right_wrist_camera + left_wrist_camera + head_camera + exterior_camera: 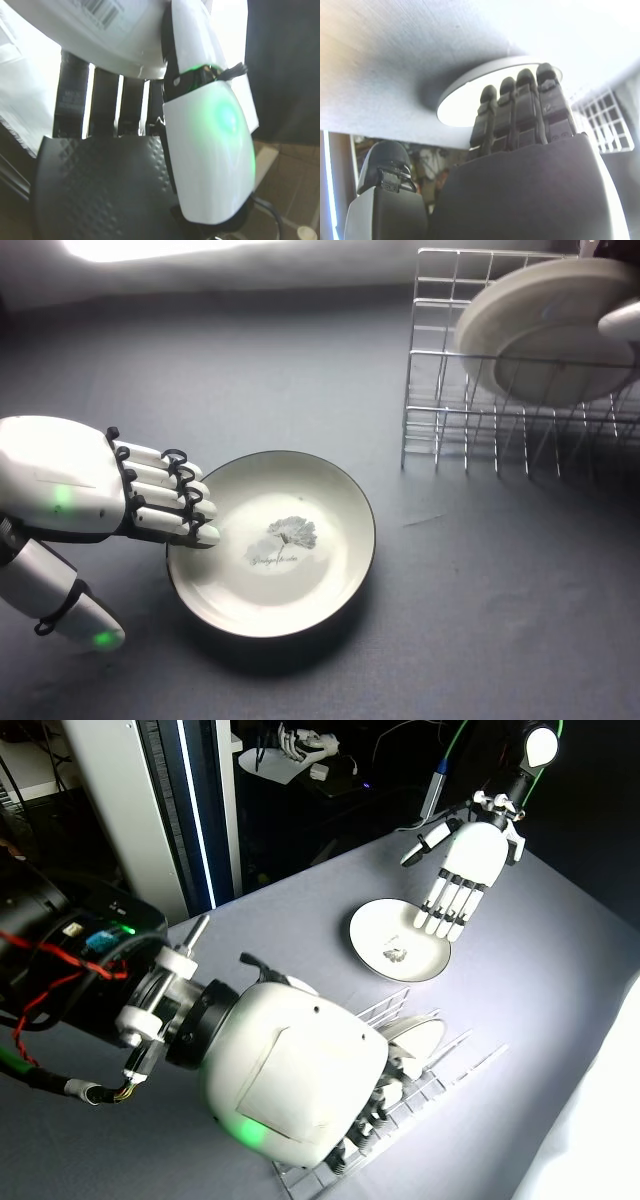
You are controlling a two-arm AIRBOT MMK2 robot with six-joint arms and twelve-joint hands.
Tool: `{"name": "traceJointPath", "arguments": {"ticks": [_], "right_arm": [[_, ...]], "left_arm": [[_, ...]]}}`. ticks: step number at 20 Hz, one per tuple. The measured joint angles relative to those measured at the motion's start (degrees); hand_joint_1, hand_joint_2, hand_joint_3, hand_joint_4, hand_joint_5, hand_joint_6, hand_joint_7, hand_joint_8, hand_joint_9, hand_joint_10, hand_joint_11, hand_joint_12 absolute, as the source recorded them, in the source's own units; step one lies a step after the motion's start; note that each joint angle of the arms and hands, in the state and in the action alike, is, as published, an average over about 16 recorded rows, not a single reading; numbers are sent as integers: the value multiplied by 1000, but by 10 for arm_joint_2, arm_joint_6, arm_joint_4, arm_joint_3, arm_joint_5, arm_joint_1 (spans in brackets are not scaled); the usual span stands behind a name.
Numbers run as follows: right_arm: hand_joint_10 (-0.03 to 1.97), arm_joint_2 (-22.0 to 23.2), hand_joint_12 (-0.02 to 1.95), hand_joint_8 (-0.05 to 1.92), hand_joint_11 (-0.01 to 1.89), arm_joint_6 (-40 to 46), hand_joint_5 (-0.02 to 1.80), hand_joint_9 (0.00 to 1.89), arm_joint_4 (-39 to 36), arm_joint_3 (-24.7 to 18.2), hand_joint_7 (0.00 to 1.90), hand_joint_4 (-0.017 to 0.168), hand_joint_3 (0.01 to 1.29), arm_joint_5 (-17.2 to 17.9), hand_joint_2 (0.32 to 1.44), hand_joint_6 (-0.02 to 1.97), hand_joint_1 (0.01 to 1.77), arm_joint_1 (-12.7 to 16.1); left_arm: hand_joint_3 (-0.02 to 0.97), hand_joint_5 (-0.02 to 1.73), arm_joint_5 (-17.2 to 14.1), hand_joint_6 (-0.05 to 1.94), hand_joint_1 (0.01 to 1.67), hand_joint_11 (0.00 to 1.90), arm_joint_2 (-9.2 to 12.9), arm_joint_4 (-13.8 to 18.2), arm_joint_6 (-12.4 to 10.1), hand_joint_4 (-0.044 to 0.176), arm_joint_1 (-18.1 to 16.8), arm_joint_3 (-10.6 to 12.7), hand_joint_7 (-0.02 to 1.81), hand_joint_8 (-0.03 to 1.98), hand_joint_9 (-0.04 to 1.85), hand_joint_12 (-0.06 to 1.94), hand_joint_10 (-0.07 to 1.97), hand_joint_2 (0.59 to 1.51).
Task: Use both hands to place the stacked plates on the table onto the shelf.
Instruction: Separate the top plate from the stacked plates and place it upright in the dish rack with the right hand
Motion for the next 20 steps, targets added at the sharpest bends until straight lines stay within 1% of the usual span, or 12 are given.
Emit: {"name": "traceJointPath", "arguments": {"ticks": [3, 5, 9, 12, 15, 20], "right_arm": [[856, 1, 1421, 648, 727, 0, 791, 851, -4, 0, 910, -6, 11, 5, 1087, 1037, 1273, -14], [787, 2, 1418, 545, 666, -1, 766, 810, -8, 0, 896, -6, 11, 9, 1097, 983, 1264, -19], [637, 3, 1428, 321, 493, -1, 672, 691, -23, -2, 833, -6, 11, 19, 1106, 819, 1216, -19], [525, 3, 1408, 144, 363, -1, 583, 591, -51, -6, 752, -5, 12, 28, 1101, 626, 1156, -11], [426, 2, 1237, 86, 258, -1, 452, 456, -103, -11, 604, -5, 12, 40, 1080, 466, 1080, 1], [248, -4, 791, 33, 102, 0, 230, 235, -233, -27, 329, -2, 12, 72, 1014, 164, 971, 20]], "left_arm": [[1, 91, 3, 19, 14, 17, -1, -1, 0, 0, 2, 1, 66, 4, 43, 34, 0, 1120], [1, 91, 5, 19, 14, 14, -2, -2, 0, 0, 4, 2, 66, 4, 39, 37, -3, 1120], [1, 90, 6, 19, 15, 13, -4, -4, 0, 0, 7, 4, 68, 4, 34, 36, -8, 1121], [1, 88, 6, 19, 15, 16, -6, -6, -1, 0, 11, 6, 70, 4, 29, 36, -15, 1121], [1, 86, 7, 19, 15, 19, -7, -9, -2, 0, 16, 7, 70, 4, 21, 35, -20, 1121], [1, 78, 9, 12, 15, 25, -13, -16, -12, -1, 31, 13, 64, 2, 5, 35, -25, 1122]]}}
